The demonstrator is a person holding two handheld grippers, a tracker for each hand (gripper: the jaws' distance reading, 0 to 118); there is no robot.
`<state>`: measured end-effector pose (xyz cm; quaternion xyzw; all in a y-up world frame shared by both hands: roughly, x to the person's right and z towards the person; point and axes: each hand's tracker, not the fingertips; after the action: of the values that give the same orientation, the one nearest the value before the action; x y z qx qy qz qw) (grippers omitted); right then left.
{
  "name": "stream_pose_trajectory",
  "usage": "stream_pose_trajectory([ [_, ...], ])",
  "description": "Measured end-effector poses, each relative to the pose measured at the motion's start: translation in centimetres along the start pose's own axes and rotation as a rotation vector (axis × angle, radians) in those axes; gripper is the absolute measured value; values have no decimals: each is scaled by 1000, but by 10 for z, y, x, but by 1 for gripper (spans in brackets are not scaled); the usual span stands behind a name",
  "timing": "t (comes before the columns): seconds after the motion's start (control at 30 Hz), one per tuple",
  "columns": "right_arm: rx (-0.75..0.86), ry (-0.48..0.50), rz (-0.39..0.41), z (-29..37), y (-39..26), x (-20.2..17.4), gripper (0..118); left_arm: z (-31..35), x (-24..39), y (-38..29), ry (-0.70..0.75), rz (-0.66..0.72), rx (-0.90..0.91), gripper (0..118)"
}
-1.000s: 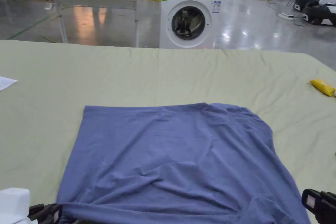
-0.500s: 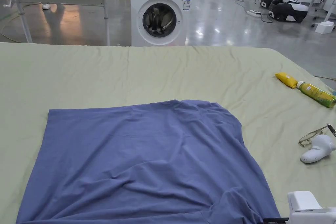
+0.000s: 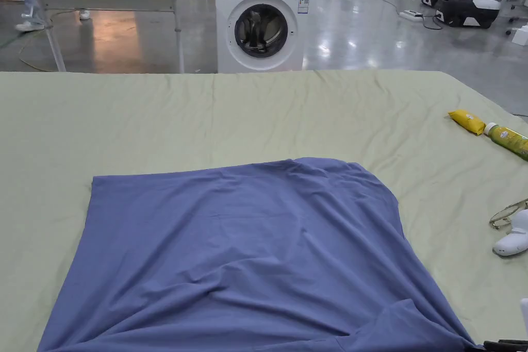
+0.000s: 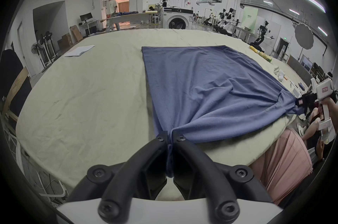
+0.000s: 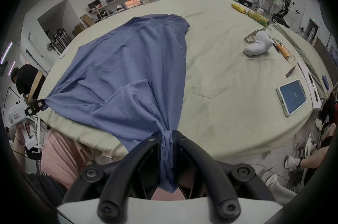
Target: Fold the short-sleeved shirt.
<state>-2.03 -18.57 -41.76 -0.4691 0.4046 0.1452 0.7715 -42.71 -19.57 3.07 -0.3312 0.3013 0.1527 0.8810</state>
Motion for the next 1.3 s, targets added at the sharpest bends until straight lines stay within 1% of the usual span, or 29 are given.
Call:
stream_pose_trajectory([
  [0.1,5,5,-7,16,2,-3,8,12,-1,4,-6,6,5,0],
  [0.2,13,9,-8,29,19,-9,8,18,2,18,-12,-38,-2,0],
  [0.3,15,24,-29,33,56,-12,8,7,0,46,2,-74,-30,0],
  [0.37,-3,36,-51,26,91,-12,8,-11,-5,72,2,-92,-57,0],
  [0.43,-53,68,-51,9,130,-7,8,-35,-13,103,0,-98,-95,0],
  [0.57,-154,34,-60,-42,205,-3,8,-96,-28,152,-6,-77,-154,0],
  [0.63,-193,11,-90,-77,236,1,9,-131,-33,168,-8,-76,-184,0],
  [0.7,-221,-11,-140,-113,256,5,9,-164,-37,177,-5,-68,-203,0],
  [0.73,-221,-27,-150,-131,263,6,9,-181,-38,177,-8,-67,-216,0],
  [0.8,-221,-67,-155,-163,268,6,10,-208,-41,175,0,-55,-227,13],
  [0.83,-205,-101,-184,-176,267,6,18,-218,-42,172,9,-44,-230,39],
  [0.87,-179,-119,-200,-185,265,6,36,-224,-43,169,36,-25,-232,65],
  [0.9,-133,-140,-209,-191,261,6,52,-229,-44,165,27,-12,-220,81],
  [0.93,-88,-158,-201,-191,254,3,61,-231,-46,163,40,6,-218,83],
  [0.97,-60,-177,-185,-191,250,2,61,-229,-48,162,33,23,-203,83],
  [1.0,-35,-190,-177,-187,246,2,86,-224,-47,159,8,43,-183,84],
  [1.03,4,-183,-177,-179,242,1,106,-218,-48,160,-19,61,-165,84],
  [1.07,43,-167,-163,-168,239,-1,111,-211,-49,161,-50,76,-161,84],
  [1.1,85,-162,-156,-155,234,-4,110,-202,-49,162,-88,91,-158,84],
  [1.13,135,-153,-143,-140,226,-8,110,-186,-47,161,-115,109,-117,84],
  [1.17,199,-139,-120,-124,218,-13,110,-170,-44,158,-124,111,-50,84],
  [1.23,340,-136,-103,-84,195,-29,110,-129,-34,150,-157,108,115,83],
  [1.27,452,-87,-98,-66,178,-34,107,-109,-24,141,-136,97,177,80],
  [1.3,579,-11,-98,-48,157,-40,99,-88,-13,130,-86,79,288,75],
])
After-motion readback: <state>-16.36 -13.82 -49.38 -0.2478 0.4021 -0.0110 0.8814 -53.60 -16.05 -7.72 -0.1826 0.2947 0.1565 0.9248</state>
